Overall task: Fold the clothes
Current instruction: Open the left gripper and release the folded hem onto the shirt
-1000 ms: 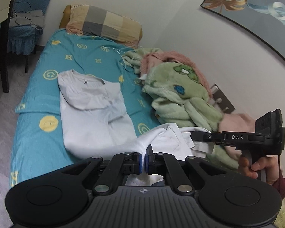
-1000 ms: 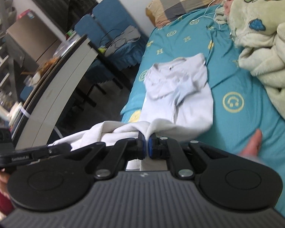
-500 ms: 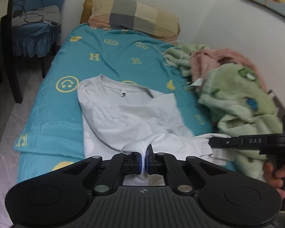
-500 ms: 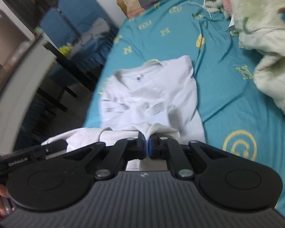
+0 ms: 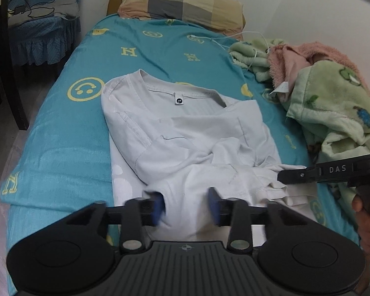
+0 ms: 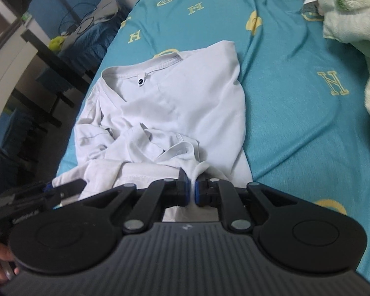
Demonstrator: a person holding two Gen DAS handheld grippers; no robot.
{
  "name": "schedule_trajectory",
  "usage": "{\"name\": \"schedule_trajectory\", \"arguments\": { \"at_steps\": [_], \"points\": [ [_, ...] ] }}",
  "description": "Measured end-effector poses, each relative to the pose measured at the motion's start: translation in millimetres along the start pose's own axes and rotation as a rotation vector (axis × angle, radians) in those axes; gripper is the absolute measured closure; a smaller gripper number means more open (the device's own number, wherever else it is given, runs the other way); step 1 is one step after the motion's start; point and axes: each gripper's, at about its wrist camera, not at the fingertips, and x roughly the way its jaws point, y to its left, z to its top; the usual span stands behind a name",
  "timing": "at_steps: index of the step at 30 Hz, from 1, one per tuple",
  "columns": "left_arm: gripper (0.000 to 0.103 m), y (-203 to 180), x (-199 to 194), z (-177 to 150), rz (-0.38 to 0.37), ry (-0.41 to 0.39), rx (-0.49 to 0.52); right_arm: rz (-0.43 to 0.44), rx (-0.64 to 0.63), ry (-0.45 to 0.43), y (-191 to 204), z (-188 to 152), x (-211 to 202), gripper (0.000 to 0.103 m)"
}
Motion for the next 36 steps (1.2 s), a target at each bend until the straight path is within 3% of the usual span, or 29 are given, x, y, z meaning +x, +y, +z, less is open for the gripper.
{"name": "schedule_trajectory", "arguments": {
  "at_steps": [2,6,10,15,17,19,22,23,27,30,33,36],
  "points": [
    [0.049,-2.1,-16.5,-10.2,-0.009,-0.005,-0.025,0.0,0.008,0.001,3.5,-4.9,-10.0,0.084],
    [0.047,-2.8,-46.2,-37.2,-0.043,0.006,-0.095,0.005,0.027,-0.037,12.3,-24.8,-42.9,0.051],
    [0.047,-9.5,-61.9,-59.3,0.01,0.012,-0.088,0.005,0.09,-0.06,15.3,-56.4,-72.6,0.05],
    [0.052,-11.3,-56.9,-72.2,-0.02,0.046,-0.109,-0.048,0.141,-0.104,12.5,-91.1,-92.4,0.049],
    [0.067,-9.5,-47.6,-76.1,-0.024,0.082,-0.122,-0.062,0.149,-0.122,11.0,-99.0,-96.2,0.049],
    [0.075,-8.3,-41.3,-79.0,-0.025,0.109,-0.128,-0.054,0.16,-0.134,9.0,-99.0,-96.8,0.049],
    [0.095,-5.5,-46.5,-80.7,-0.037,0.096,-0.136,-0.055,0.183,-0.125,4.1,-96.4,-90.9,0.05],
    [0.097,-4.8,-51.5,-80.8,-0.041,0.088,-0.145,-0.057,0.191,-0.114,2.6,-96.8,-87.5,0.05],
    [0.098,-3.5,-76.9,-82.1,-0.044,0.052,-0.185,-0.052,0.209,-0.094,-1.5,-98.4,-81.0,0.05],
    [0.099,-5.7,-82.2,-87.9,0.02,0.055,-0.171,-0.059,0.203,-0.107,-1.7,-98.1,-81.8,0.05],
    [0.099,-6.6,-67.8,-93.4,0.075,0.106,-0.15,-0.076,0.186,-0.115,-0.5,-97.4,-81.3,0.05],
    [0.098,-1.3,-60.4,-93.5,0.076,0.132,-0.173,-0.086,0.169,-0.114,2.2,-96.5,-79.6,0.05]
  ]
}}
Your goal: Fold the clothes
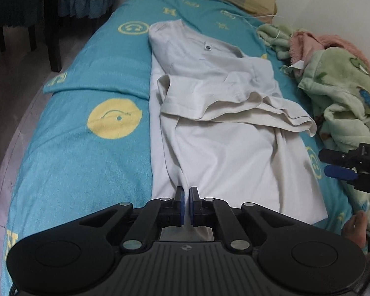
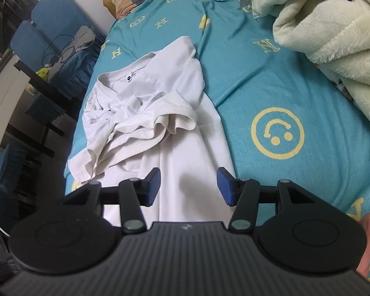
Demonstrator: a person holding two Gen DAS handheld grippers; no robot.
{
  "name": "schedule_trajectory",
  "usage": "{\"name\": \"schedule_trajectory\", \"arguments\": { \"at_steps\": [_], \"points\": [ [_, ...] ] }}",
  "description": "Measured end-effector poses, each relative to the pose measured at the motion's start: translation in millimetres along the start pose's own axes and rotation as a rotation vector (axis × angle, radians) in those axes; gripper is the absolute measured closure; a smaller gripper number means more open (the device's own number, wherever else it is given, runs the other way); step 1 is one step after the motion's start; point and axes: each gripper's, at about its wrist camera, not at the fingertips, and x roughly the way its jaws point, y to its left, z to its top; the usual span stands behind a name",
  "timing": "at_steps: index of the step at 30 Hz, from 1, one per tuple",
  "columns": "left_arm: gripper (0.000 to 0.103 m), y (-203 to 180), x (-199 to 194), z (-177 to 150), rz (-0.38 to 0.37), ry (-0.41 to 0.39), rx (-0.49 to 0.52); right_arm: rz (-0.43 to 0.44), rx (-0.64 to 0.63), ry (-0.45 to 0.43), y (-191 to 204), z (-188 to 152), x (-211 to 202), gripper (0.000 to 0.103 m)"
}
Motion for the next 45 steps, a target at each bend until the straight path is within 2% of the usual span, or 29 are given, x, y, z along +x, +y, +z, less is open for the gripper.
{"name": "schedule_trajectory", "arguments": {
  "at_steps": [3,6,8,9,11,13,18,21,23,26,29,32,34,36,38,41,43,45],
  "points": [
    [0.092,1.9,-3.8,0.3,-0.01,-0.01,-0.018,0.0,-0.001,-0.002,0.1,0.3,-0.5,0.05],
    [0.076,1.4,-16.5,1.0,-0.015,-0.025,-0.047,0.005,0.008,-0.005,-0.7,0.9,-1.3,0.05],
    [0.051,-0.2,-27.4,0.7,-0.05,-0.031,-0.085,0.003,0.008,-0.006,-0.2,0.5,-2.1,0.05],
    [0.045,-1.0,-32.9,0.4,-0.068,-0.035,-0.105,0.002,0.007,-0.008,0.1,0.5,-2.6,0.05],
    [0.025,-4.0,-42.8,-4.2,-0.099,-0.033,-0.159,0.005,0.009,-0.012,0.3,0.7,-3.8,0.05],
    [0.021,-7.5,-49.4,-11.5,-0.142,-0.021,-0.211,0.011,0.015,-0.017,-0.3,1.5,-4.8,0.05],
    [0.02,-9.5,-28.0,-25.6,-0.229,0.108,-0.412,0.031,0.029,-0.028,-1.5,3.2,-7.5,0.05],
    [0.02,-4.7,-3.2,-31.3,-0.217,0.173,-0.534,0.04,0.033,-0.031,-2.6,2.9,-9.9,0.05],
    [0.02,-1.5,13.0,-32.6,-0.218,0.185,-0.569,0.045,0.044,-0.03,-4.5,3.2,-10.6,0.05],
    [0.022,6.0,27.1,-34.2,-0.226,0.166,-0.634,0.057,0.063,-0.023,-7.7,3.5,-9.8,0.05],
    [0.023,15.4,29.8,-34.0,-0.268,0.099,-0.693,0.068,0.076,-0.017,-9.3,3.6,-8.6,0.05],
    [0.035,23.7,31.3,-37.8,-0.284,0.057,-0.731,0.086,0.092,-0.012,-10.8,2.7,-8.6,0.049],
    [0.039,28.6,32.7,-41.1,-0.304,0.036,-0.748,0.121,0.121,-0.002,-13.9,2.4,-9.2,0.049],
    [0.048,30.3,32.5,-44.3,-0.307,0.018,-0.76,0.156,0.16,0.009,-16.9,1.8,-12.1,0.049],
    [0.056,30.3,31.9,-46.6,-0.304,0.001,-0.763,0.22,0.206,0.021,-18.3,-0.8,-16.3,0.049],
    [0.06,26.5,31.5,-47.5,-0.296,-0.013,-0.745,0.364,0.276,0.085,-14.9,-8.7,-15.1,0.049],
    [0.064,29.2,32.4,-44.4,-0.283,-0.017,-0.735,0.444,0.334,0.159,-10.1,-18.2,-7.3,0.05],
    [0.068,30.5,32.5,-42.6,-0.276,-0.02,-0.733,0.488,0.379,0.236,-2.7,-30.7,3.0,0.049]
  ]
}}
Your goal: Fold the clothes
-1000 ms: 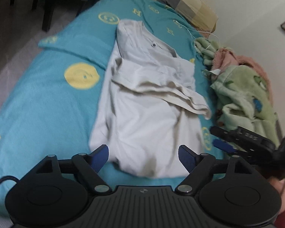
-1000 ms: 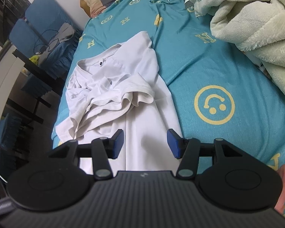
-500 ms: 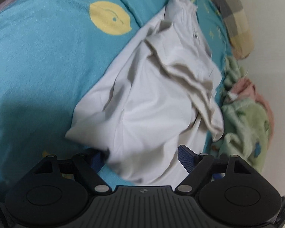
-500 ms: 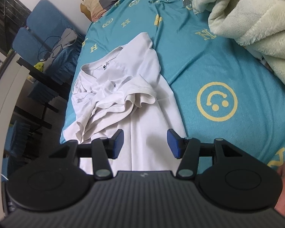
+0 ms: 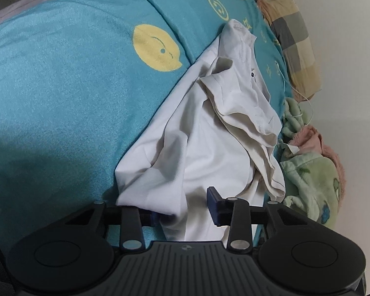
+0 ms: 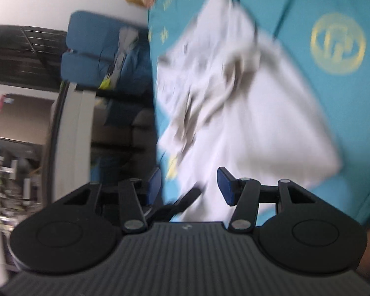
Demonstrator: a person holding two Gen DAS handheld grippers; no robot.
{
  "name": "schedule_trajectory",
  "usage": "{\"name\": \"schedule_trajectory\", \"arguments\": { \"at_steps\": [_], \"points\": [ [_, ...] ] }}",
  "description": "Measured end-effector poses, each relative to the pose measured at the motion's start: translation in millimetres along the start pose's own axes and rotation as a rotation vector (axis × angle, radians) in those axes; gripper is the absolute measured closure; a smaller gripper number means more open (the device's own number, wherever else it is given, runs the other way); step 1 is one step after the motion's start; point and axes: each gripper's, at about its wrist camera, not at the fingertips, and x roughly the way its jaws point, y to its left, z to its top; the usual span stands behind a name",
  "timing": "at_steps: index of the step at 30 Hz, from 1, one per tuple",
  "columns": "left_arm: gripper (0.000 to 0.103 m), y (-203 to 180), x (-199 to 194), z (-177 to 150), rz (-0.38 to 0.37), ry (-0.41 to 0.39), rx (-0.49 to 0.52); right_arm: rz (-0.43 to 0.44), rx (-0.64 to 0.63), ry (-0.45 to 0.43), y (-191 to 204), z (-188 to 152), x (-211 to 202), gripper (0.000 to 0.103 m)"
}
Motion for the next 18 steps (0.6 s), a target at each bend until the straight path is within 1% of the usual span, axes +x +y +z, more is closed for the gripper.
{"name": "schedule_trajectory", "arguments": {
  "at_steps": [1,2,3,6,8,12,13,14,15,18],
  "points": [
    [0.075,0.6,-0.4,0.9,0.0,-0.002,-0.003,0.005,0.02,0.03,-1.1,-5.6,7.1,0.049],
    [0.086,1.6,-1.0,1.7,-0.002,-0.005,-0.009,-0.002,0.029,0.056,-1.5,-11.1,14.1,0.05],
    [0.09,2.6,-1.7,2.7,-0.005,-0.008,-0.015,-0.011,0.034,0.083,-1.7,-16.0,20.8,0.05],
    [0.093,3.6,-7.4,6.9,-0.042,-0.021,-0.028,-0.027,0.062,0.15,-5.2,-26.3,35.6,0.049],
    [0.094,1.0,-11.9,9.0,-0.073,-0.034,-0.022,-0.041,0.107,0.156,-11.9,-27.9,39.1,0.049],
    [0.094,-5.0,-16.6,11.9,-0.138,-0.048,-0.026,-0.095,0.212,0.057,-28.9,-22.5,31.2,0.049],
    [0.094,-6.1,-16.4,11.6,-0.148,-0.05,-0.026,-0.096,0.247,0.05,-33.7,-22.2,30.2,0.048],
    [0.094,-7.0,-15.9,11.2,-0.154,-0.052,-0.025,-0.096,0.269,0.048,-37.0,-23.4,30.5,0.04],
    [0.094,-7.3,-15.7,10.9,-0.16,-0.053,-0.026,-0.11,0.27,0.05,-37.9,-25.5,31.7,0.034],
    [0.095,-3.4,-18.7,11.6,-0.187,-0.052,-0.055,-0.136,0.271,0.053,-39.5,-27.9,33.8,0.033]
  ]
}}
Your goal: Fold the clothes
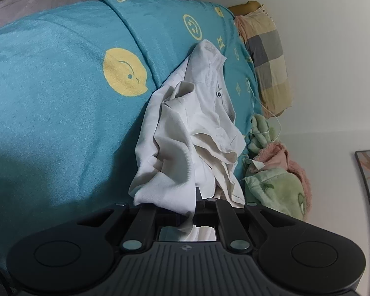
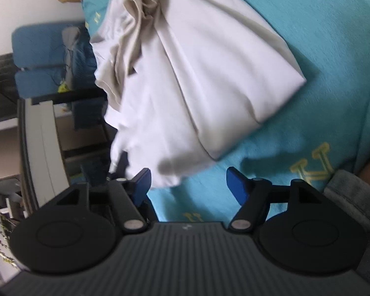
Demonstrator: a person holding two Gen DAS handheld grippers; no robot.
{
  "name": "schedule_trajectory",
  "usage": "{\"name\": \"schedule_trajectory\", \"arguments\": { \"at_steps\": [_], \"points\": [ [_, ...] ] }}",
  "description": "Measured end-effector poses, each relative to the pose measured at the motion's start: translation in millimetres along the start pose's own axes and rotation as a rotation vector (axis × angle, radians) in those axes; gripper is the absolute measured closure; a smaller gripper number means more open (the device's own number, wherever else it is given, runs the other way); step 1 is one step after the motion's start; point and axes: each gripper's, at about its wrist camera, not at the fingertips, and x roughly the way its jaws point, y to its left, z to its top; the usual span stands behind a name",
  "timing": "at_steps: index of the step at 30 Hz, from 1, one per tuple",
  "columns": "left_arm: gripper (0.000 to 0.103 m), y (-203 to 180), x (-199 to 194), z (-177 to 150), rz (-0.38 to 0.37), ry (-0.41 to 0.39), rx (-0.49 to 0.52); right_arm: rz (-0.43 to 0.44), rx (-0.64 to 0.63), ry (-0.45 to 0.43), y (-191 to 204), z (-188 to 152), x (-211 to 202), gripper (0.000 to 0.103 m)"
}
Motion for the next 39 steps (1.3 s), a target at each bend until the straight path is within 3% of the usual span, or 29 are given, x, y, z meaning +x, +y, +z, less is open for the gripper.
{"name": "schedule_trajectory", "arguments": {
  "at_steps": [8,10,11,12,18,24,33,39],
  "points": [
    [0.095,0.2,-10.3,4.2,-0.025,-0.012,-0.004,-0.023,0.117,-0.26,-20.5,18.9,-27.7,0.036],
    [0.095,-1.3,-9.5,5.2,-0.024,-0.015,0.006,-0.02,0.092,-0.286,-17.4,20.0,-30.3,0.058],
    [0.095,-4.2,-10.2,5.7,-0.024,-0.015,0.015,-0.023,0.073,-0.298,-14.5,19.9,-30.9,0.08],
    [0.095,-7.9,-11.4,6.2,-0.024,-0.016,0.026,-0.022,0.056,-0.309,-11.0,19.7,-30.7,0.09],
    [0.098,-44.4,-40.5,1.6,-0.039,-0.036,0.072,0.069,-0.029,-0.394,17.6,15.2,-61.0,0.093],
    [0.098,-78.2,-96.0,-19.8,-0.041,-0.043,0.091,0.134,-0.128,-0.446,49.4,-16.0,-108.4,0.094],
    [0.098,-89.9,-182.3,-84.4,0.044,-0.037,0.151,0.134,-0.182,-0.457,37.6,-91.5,-169.0,0.094],
    [0.098,-100.5,-185.9,-81.3,0.055,-0.029,0.13,0.148,-0.133,-0.437,31.5,-97.6,-181.5,0.093]
  ]
}}
